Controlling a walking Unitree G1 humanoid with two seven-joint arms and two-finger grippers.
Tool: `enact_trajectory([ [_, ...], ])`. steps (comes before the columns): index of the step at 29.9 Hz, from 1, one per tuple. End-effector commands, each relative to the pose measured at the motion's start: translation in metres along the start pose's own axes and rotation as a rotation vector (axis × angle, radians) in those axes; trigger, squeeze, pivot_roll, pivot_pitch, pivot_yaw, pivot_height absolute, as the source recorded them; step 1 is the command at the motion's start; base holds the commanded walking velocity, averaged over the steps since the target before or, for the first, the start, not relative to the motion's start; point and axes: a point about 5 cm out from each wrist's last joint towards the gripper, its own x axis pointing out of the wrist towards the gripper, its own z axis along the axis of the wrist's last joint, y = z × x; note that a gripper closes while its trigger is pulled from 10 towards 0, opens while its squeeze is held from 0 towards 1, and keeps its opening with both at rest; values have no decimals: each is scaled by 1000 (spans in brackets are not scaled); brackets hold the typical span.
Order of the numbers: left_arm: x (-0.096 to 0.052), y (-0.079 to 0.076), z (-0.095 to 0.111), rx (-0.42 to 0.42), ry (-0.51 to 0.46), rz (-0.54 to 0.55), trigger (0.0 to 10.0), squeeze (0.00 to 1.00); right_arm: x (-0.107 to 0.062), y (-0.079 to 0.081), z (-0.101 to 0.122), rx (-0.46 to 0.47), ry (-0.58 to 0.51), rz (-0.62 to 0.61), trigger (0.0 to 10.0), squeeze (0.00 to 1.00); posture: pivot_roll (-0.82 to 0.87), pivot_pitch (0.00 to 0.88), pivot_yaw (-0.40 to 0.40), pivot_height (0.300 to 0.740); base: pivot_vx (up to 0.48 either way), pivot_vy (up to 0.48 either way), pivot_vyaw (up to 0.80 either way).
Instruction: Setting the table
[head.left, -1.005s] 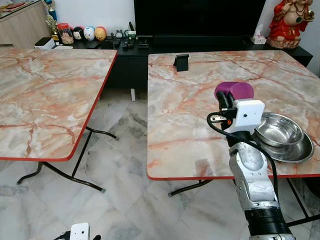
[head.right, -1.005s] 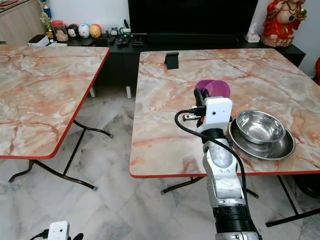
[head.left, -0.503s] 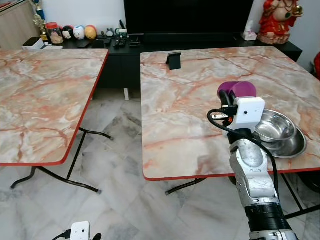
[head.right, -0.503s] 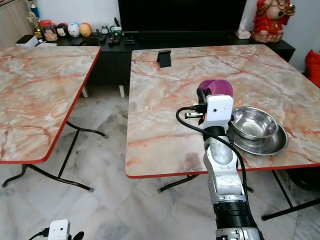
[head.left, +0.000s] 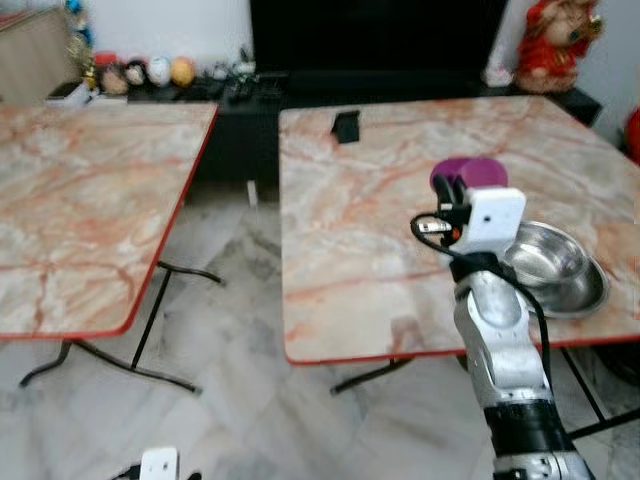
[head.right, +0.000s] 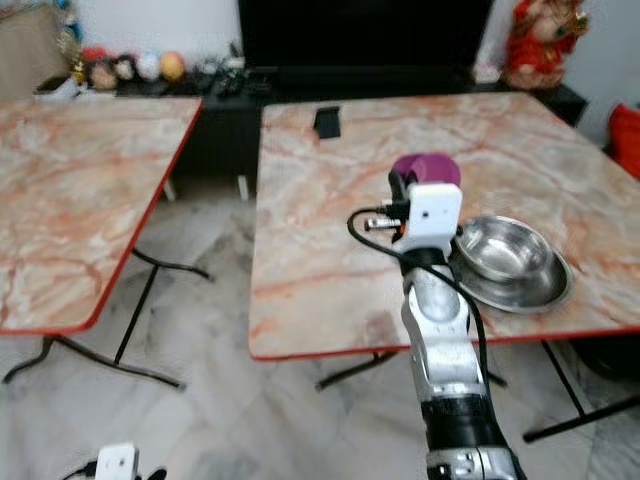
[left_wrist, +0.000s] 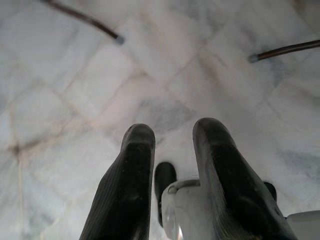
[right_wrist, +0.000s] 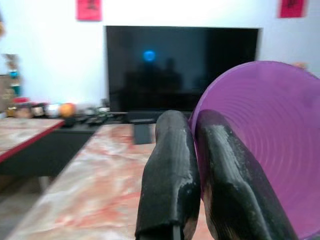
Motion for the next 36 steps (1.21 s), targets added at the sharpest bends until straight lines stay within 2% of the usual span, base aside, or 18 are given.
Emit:
enact_trajectory([
  [1,0,1,-1,-17,12,6,10000,0,1,-2,4,6,-19,-8,10000,0,-83,0,4,740,277,0,0],
  [12,-1,1,-3,-20,18,16,10000,0,3,1,3,13,-11,10,10000,0,-79,0,1,740,271,0,0],
  [22,0,1,-3,-11,20,19,10000,0,-1,6,-5,-29,58,96,10000,0,-87,0,3,740,0,0,0],
  [25,0,0,-3,-13,21,18,10000,0,2,0,-17,-132,189,81,10000,0,-91,0,4,740,0,0,0],
  [28,0,0,-3,-13,24,18,10000,0,5,-7,-26,-148,301,58,10000,0,-91,0,6,740,0,0,0],
  [33,0,0,-3,-15,26,16,10000,0,9,0,-29,-181,350,182,10000,0,-87,0,6,740,0,0,0],
  [35,1,-1,-2,-18,24,14,10000,0,10,0,-31,-200,418,209,10000,0,-88,0,6,740,0,0,0],
  [36,1,-1,-2,-18,24,14,10000,0,10,0,-31,-200,418,209,10000,0,-88,0,6,740,0,0,0],
])
